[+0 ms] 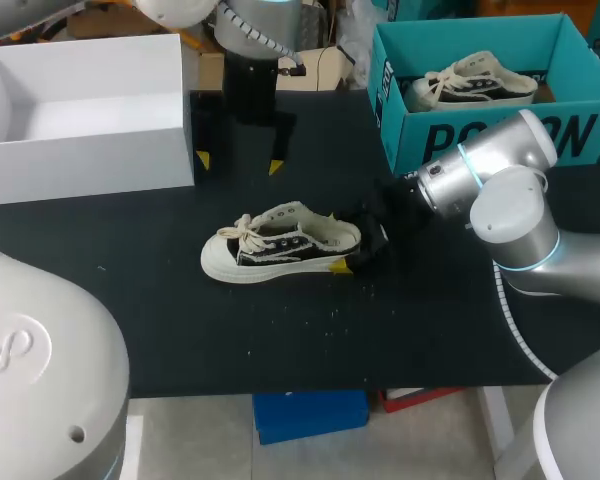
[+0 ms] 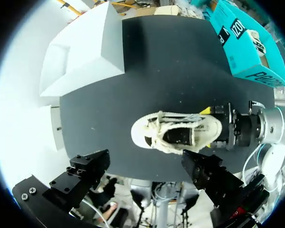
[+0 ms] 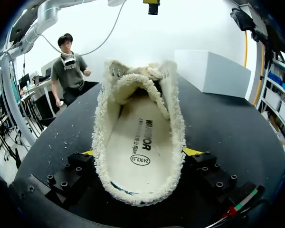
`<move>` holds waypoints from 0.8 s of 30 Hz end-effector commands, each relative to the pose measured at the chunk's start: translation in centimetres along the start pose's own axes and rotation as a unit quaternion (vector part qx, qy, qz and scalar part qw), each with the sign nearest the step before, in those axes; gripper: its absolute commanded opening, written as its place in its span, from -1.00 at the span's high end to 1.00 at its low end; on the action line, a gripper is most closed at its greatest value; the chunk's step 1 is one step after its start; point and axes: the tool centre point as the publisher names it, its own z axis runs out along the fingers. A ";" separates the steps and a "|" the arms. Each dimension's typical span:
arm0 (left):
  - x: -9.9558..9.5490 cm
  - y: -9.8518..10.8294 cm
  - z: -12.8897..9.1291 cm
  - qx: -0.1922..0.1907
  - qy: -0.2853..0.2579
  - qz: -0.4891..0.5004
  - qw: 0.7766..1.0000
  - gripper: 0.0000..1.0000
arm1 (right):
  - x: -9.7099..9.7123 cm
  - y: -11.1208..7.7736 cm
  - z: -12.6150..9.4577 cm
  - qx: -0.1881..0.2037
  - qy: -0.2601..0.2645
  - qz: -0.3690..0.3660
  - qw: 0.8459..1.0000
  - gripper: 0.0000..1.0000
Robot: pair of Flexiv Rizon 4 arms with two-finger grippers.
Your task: Take the shoe out of the shoebox, open the shoe tongue, remove and reinsert the insole, then place the shoe into the shoebox
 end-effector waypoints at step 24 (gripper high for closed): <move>6.5 1.2 -0.7 0.100 0.014 -0.023 0.995 -1.00 | 0.0 -0.3 0.6 0.000 0.000 0.000 1.000 1.00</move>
